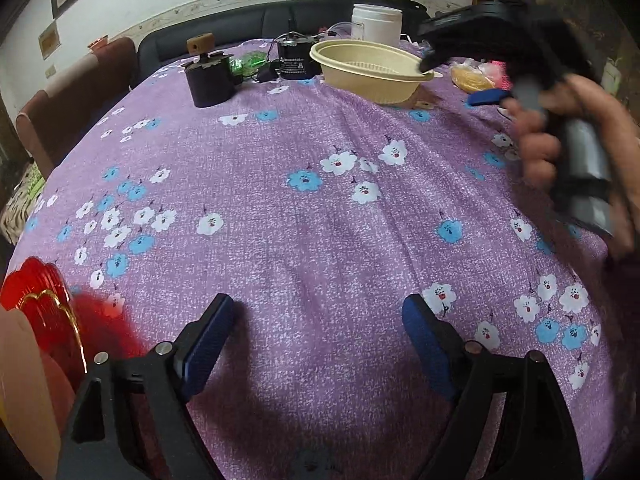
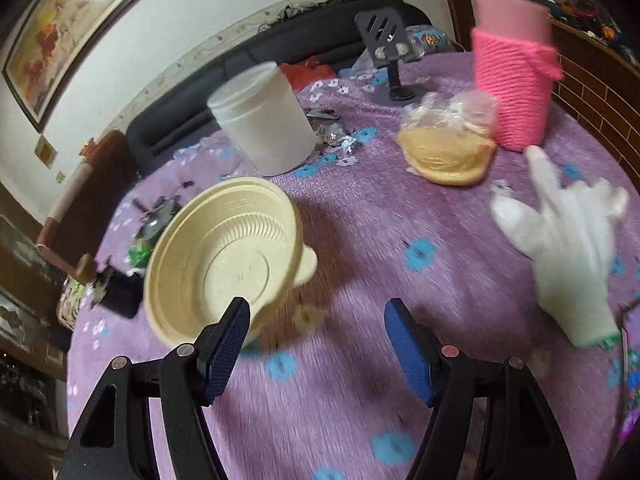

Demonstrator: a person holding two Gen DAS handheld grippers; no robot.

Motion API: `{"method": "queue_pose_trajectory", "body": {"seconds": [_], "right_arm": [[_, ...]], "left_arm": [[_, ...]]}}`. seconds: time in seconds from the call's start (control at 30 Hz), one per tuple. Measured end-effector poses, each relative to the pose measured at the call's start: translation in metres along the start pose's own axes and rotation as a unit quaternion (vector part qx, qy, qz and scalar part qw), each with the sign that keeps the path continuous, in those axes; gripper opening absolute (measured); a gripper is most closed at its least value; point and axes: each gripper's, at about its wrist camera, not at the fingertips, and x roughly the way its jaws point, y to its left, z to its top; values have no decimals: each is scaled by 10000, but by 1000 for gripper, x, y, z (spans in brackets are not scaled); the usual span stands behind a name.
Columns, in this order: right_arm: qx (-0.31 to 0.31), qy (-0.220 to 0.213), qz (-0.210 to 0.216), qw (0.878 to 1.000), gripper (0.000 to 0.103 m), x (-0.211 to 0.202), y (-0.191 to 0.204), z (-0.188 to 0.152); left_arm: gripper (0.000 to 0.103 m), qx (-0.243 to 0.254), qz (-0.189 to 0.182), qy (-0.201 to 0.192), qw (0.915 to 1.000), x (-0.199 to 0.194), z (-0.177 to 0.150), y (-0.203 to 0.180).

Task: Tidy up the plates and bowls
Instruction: 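Grasp the beige handled bowl rim with the right gripper and lift, then grasp the beige bowl rim with the left gripper while the right gripper holds it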

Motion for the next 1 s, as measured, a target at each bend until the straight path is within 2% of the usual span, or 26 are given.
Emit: {"method": "queue_pose_trajectory", "body": {"seconds": [0.13, 0.17, 0.2, 0.3, 0.5, 0.77, 0.83, 0.93, 1.0], "right_arm": [[-93, 136, -88, 9998, 72, 29, 15, 6], [-99, 183, -64, 9998, 54, 33, 18, 5], [-83, 256, 23, 9996, 30, 36, 20, 4], [106, 540, 218, 9982, 21, 34, 18, -4], [298, 888, 646, 9935, 13, -13, -7, -29], [324, 1142, 864, 9892, 11, -100, -54, -79], [265, 1311, 1036, 9856, 11, -117, -60, -95], [238, 1621, 1159, 9797, 11, -124, -67, -120], [257, 1704, 1150, 9783, 15, -121, -70, -132]], "left_arm": [[91, 8, -1, -4, 10000, 1, 0, -1], [92, -4, 4, 2, 10000, 1, 0, 0], [93, -18, 10, 9, 10000, 2, 0, 0], [95, -34, 20, 24, 10000, 3, 1, 2], [95, -41, 4, 34, 10000, 3, 2, 3], [95, -81, -124, -45, 9999, -1, 0, 5], [95, -80, -146, -96, 9998, -3, -1, 5], [95, -122, -240, -147, 9995, -10, 0, 5], [95, -173, -282, -165, 9993, -19, 0, 5]]}}
